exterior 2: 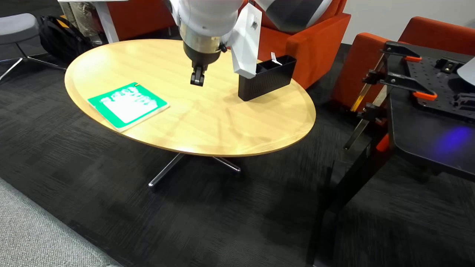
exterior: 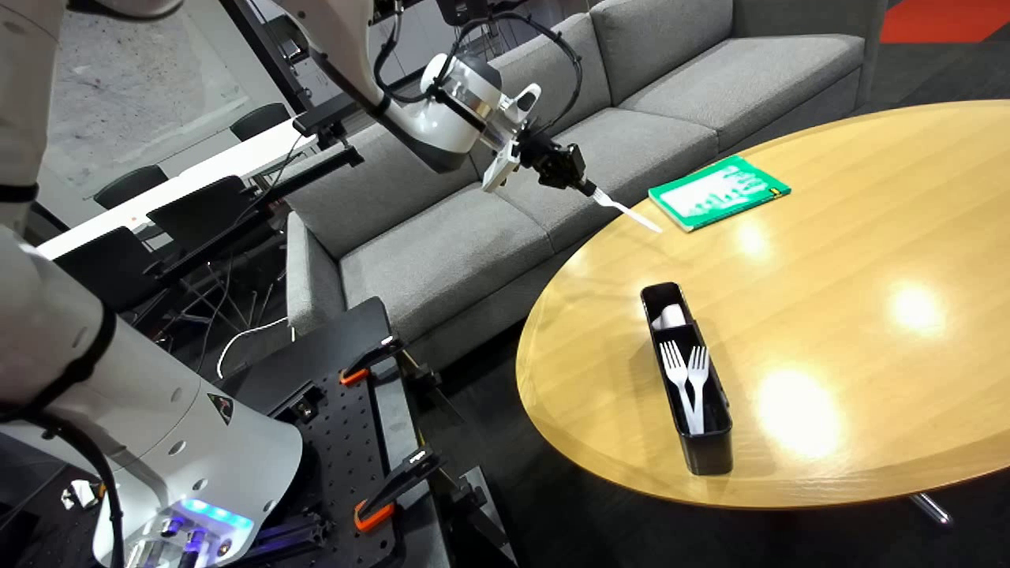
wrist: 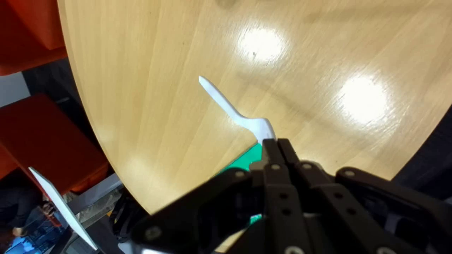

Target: Remove one fork from the box and place it on the table

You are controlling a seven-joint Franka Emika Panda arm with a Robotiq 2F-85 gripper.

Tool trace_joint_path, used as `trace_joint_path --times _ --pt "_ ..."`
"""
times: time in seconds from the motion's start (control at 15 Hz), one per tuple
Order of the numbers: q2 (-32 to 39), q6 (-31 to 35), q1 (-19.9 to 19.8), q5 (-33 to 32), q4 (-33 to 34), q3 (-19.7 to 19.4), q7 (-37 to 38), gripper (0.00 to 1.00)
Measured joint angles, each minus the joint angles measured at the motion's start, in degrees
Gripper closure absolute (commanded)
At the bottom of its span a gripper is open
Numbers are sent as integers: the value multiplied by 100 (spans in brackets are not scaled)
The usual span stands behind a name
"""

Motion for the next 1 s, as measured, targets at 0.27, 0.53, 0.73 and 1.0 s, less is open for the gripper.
trace_joint_path --times 0.27,0.53,0.73,1.0 --pt "575 -464 -140 -199 446 178 -5 99" --pt "1111 -593 -331 -314 835 357 -5 99" --pt "1469 -604 -438 -314 1107 461 -5 99" --pt "1836 -704 -446 -315 1414 492 -5 71"
